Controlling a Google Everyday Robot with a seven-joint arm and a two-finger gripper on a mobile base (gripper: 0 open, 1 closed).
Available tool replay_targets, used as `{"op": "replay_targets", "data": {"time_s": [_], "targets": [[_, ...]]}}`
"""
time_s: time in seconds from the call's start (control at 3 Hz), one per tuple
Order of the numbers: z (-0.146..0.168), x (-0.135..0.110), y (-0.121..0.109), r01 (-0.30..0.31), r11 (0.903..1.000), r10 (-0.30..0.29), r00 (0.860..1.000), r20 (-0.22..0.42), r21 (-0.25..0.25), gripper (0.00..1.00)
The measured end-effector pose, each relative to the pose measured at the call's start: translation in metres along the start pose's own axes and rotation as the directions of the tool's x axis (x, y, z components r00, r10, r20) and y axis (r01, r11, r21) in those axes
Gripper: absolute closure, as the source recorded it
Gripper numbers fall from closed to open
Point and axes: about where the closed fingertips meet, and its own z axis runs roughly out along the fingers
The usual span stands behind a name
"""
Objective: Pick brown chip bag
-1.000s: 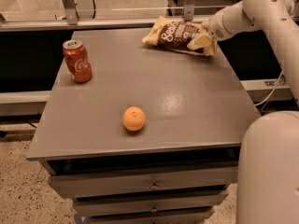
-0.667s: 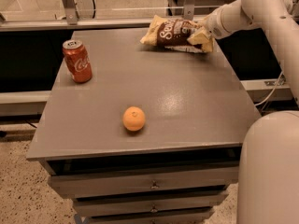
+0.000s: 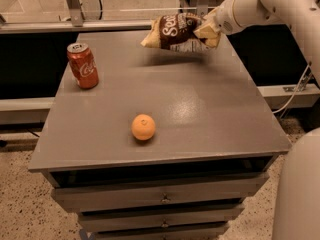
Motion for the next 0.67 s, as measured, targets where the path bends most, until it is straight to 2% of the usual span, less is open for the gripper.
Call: {"op": "replay_targets", "data": {"time_s": [0.33,0.67], "targets": [[-0.023,-0.039,0.017,-0.045,0.9990,0.045,0.996,0.082,-0.003,1.00],[-0.045,-0.064,0.033,-0.122,0.9923,0.124,0.983,0.133,-0.024,1.00]]}}
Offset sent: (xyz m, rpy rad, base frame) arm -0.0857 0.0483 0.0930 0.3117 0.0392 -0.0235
